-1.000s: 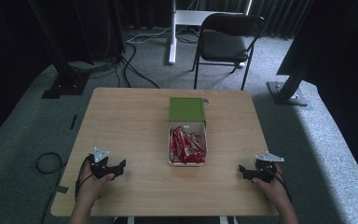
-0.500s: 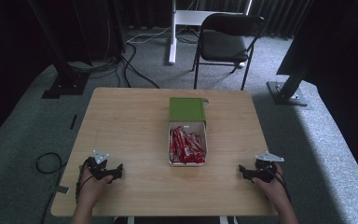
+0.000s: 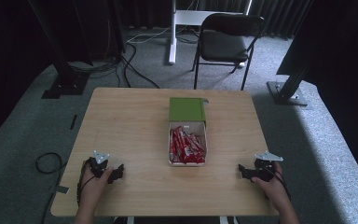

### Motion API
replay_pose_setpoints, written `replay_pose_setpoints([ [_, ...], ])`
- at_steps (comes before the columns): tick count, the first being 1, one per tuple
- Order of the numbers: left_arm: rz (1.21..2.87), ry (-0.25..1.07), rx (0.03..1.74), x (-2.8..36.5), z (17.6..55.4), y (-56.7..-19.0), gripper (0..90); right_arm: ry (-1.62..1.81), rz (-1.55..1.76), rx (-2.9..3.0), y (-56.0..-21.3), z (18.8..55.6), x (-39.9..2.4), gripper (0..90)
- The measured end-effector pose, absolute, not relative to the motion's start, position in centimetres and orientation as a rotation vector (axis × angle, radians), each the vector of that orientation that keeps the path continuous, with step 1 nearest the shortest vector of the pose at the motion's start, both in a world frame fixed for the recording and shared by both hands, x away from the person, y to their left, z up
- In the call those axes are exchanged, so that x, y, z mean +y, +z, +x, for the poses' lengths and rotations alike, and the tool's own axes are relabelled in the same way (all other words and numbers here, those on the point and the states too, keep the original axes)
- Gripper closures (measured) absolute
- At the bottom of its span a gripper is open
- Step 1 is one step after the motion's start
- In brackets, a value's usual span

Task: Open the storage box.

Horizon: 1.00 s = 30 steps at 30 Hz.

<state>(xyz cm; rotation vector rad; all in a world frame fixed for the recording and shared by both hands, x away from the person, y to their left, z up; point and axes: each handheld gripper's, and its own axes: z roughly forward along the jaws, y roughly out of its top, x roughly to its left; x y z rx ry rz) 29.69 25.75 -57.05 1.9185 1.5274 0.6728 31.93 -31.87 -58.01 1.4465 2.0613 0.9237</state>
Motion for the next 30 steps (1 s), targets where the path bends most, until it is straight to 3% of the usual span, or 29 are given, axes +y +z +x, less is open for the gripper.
replay_pose_setpoints([
  [21,1.924,0.671,1.53,25.8,29.8,-57.0,8.2,0.959,1.495,2.039,-57.3,32.4,-31.0,12.6],
  [30,1.923,0.671,1.53,25.8,29.8,-57.0,8.2,1.035,1.49,1.944,-54.0,31.7,-29.9,12.3],
])
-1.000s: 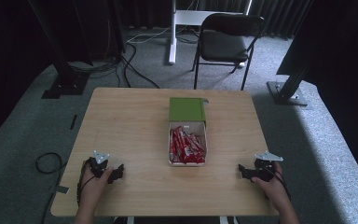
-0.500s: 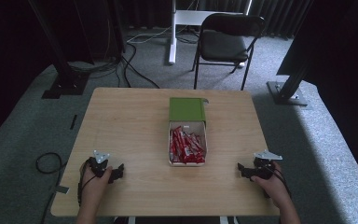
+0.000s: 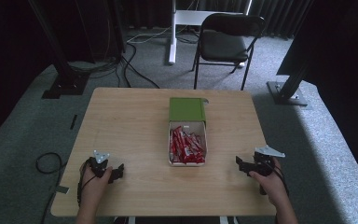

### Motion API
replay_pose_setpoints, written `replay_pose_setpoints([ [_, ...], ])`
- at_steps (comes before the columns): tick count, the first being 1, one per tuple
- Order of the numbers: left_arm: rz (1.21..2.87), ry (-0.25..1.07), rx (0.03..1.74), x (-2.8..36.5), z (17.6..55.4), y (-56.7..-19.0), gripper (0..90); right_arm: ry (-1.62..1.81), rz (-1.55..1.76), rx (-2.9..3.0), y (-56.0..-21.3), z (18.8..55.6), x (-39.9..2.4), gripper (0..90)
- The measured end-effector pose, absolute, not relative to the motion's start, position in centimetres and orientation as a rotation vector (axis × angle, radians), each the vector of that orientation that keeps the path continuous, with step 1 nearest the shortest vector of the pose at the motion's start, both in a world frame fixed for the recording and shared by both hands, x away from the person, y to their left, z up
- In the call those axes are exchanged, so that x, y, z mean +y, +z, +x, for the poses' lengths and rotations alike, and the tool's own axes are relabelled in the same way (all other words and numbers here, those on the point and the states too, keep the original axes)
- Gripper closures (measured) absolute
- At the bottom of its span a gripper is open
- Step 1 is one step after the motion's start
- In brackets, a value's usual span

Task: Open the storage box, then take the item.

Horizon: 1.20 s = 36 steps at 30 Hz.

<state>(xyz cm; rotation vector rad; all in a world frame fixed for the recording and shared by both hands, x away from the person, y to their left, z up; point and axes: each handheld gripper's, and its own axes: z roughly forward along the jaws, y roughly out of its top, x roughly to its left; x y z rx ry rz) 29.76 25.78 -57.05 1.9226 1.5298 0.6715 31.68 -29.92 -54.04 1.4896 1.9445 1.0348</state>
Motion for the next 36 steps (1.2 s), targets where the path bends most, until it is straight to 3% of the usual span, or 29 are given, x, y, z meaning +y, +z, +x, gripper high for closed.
replay_pose_setpoints([
  [18,1.92,0.672,1.527,25.8,29.8,-57.1,8.2,1.175,1.343,1.917,-47.6,30.3,-26.9,12.5],
  [36,1.92,0.673,1.527,25.8,29.8,-57.1,8.2,1.241,1.201,2.002,-45.1,30.8,-21.7,15.8],
])
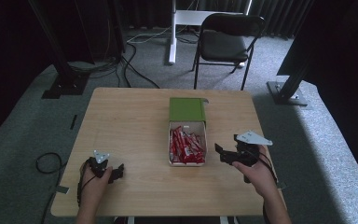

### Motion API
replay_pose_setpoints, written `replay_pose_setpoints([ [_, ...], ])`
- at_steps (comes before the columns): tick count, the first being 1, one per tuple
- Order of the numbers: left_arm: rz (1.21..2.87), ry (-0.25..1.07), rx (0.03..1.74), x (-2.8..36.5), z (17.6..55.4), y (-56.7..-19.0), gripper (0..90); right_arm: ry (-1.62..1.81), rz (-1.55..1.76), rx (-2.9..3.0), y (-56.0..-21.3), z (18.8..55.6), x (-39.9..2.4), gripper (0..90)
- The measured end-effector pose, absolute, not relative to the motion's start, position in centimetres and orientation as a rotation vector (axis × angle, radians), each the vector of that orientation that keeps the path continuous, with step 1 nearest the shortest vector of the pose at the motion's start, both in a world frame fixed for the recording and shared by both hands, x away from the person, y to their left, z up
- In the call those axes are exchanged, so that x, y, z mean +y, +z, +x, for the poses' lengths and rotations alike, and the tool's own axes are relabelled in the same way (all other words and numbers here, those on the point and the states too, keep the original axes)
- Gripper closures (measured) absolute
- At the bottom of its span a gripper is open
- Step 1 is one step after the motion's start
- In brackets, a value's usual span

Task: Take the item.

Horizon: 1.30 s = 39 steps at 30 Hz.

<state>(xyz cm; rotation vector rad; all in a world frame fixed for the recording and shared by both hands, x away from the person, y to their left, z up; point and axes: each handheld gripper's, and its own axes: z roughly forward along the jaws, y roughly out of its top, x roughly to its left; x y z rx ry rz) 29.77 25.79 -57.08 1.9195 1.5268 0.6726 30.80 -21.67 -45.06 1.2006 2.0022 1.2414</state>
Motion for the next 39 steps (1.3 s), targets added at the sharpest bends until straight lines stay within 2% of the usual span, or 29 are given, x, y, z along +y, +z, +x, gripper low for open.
replay_pose_setpoints([
  [3,1.92,0.673,1.527,25.8,29.8,-57.1,8.2,1.259,1.175,2.013,-44.7,31.0,-20.7,16.8],
  [10,1.922,0.672,1.527,25.8,29.8,-57.1,8.2,1.243,1.113,2.108,-44.4,31.6,-18.3,37.3],
  [13,1.921,0.673,1.525,25.8,29.8,-57.1,8.2,1.264,1.097,2.119,-44.4,31.8,-17.2,38.4],
  [24,1.918,0.674,1.526,25.8,29.8,-57.1,8.1,1.336,1.174,2.117,-45.2,32.9,-14.6,54.7],
  [39,1.921,0.674,1.525,25.8,29.8,-57.1,8.1,1.248,1.223,2.186,-47.2,34.4,-10.9,62.0],
])
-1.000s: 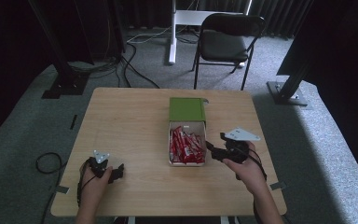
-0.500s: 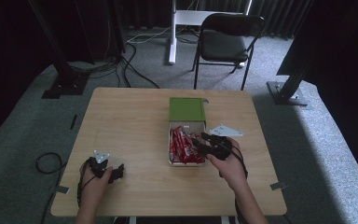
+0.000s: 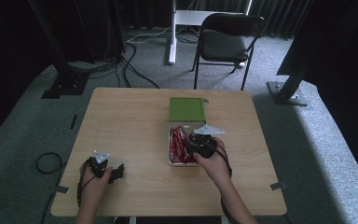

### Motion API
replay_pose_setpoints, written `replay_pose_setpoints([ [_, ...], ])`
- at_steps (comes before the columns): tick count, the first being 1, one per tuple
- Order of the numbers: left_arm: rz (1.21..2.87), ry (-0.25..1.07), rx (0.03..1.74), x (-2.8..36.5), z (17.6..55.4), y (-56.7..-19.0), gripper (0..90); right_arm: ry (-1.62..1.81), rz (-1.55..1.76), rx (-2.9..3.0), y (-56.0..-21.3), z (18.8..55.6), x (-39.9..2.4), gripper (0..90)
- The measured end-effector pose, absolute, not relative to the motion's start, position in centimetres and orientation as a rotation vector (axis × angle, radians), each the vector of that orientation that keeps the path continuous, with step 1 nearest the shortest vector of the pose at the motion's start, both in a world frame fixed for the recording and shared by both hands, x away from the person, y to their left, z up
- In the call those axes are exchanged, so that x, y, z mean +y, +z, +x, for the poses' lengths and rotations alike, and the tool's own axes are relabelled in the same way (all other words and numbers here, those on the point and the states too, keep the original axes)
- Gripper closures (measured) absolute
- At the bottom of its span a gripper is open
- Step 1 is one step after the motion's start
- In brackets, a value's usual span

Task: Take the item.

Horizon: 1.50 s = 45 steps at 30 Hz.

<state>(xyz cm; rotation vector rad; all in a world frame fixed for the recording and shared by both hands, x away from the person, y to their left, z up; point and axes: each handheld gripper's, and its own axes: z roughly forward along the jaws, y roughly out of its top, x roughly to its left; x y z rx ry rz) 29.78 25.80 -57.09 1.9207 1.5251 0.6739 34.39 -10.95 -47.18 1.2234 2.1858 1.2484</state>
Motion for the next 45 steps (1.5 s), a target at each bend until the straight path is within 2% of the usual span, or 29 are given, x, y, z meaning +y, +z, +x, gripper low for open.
replay_pose_setpoints([
  [7,1.923,0.673,1.526,25.8,29.8,-57.1,8.1,1.197,1.263,2.217,-48.2,34.5,-10.1,65.3],
  [22,1.922,0.673,1.526,25.8,29.8,-57.1,8.2,1.128,1.323,2.19,-50.2,35.0,-9.1,63.0],
  [27,1.92,0.673,1.527,25.8,29.8,-57.1,8.2,1.092,1.292,2.173,-50.3,34.8,-8.9,74.6],
  [28,1.92,0.673,1.527,25.8,29.8,-57.1,8.2,1.092,1.292,2.173,-50.3,34.8,-8.9,74.6],
  [29,1.92,0.673,1.526,25.8,29.8,-57.1,8.2,1.126,1.314,2.156,-50.2,34.8,-9.0,80.6],
  [45,1.922,0.674,1.526,25.8,29.8,-57.1,8.2,1.274,1.343,2.124,-48.0,33.5,-10.2,82.7],
])
